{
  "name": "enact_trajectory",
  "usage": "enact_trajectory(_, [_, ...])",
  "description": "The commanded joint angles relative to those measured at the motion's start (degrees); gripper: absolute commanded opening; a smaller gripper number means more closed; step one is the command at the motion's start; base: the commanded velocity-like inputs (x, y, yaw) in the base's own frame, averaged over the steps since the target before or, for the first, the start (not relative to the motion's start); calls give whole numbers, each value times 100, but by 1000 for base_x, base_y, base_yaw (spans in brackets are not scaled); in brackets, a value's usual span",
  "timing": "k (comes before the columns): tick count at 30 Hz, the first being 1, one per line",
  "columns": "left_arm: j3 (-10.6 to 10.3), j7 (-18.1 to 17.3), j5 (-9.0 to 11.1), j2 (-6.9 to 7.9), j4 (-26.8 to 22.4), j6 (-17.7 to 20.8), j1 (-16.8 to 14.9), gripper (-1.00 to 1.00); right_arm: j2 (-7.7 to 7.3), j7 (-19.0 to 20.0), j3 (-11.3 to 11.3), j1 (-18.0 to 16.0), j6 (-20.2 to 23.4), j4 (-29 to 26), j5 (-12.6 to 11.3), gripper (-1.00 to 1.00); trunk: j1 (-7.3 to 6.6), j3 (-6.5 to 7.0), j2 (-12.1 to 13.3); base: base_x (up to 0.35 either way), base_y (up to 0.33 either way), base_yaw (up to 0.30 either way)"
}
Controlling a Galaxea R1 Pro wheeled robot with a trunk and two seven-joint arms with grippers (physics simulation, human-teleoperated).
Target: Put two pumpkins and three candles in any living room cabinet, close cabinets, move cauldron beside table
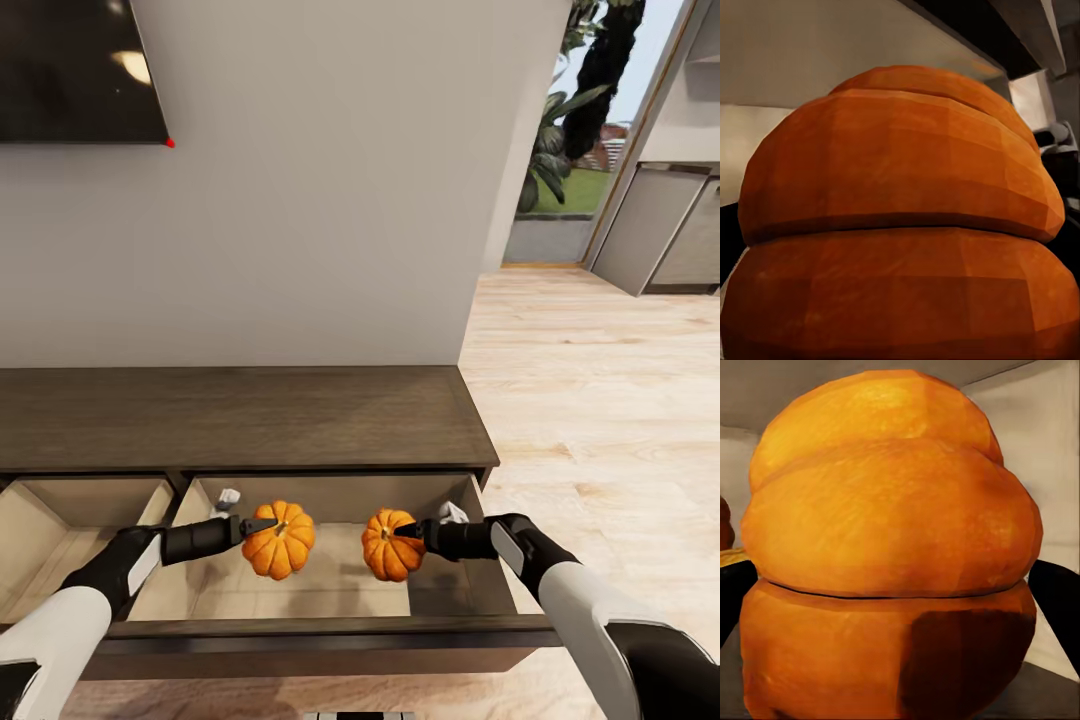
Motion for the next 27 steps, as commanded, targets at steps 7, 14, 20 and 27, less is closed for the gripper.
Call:
enact_trajectory(7, [36, 117, 58, -22, -20, 33, -11, -100, 30, -203, -39, -2, 19, -24, -64, -100, -1, 1, -1, 0, 0, 0])
enact_trajectory(14, [36, 115, 63, -35, -21, 34, -12, -100, 30, -249, -45, -2, 11, -72, -49, -100, -1, -1, -1, 0, 0, 0])
enact_trajectory(20, [36, 115, 59, -35, -23, 38, -17, -100, 30, -250, -43, -2, 19, -73, -80, -100, -1, -46, -1, 0, 0, 0])
enact_trajectory(27, [36, 121, 55, -43, -72, 327, -66, -100, 27, -378, -49, -2, 24, -86, -84, -100, -1, -109, -1, 0, 0, 0])
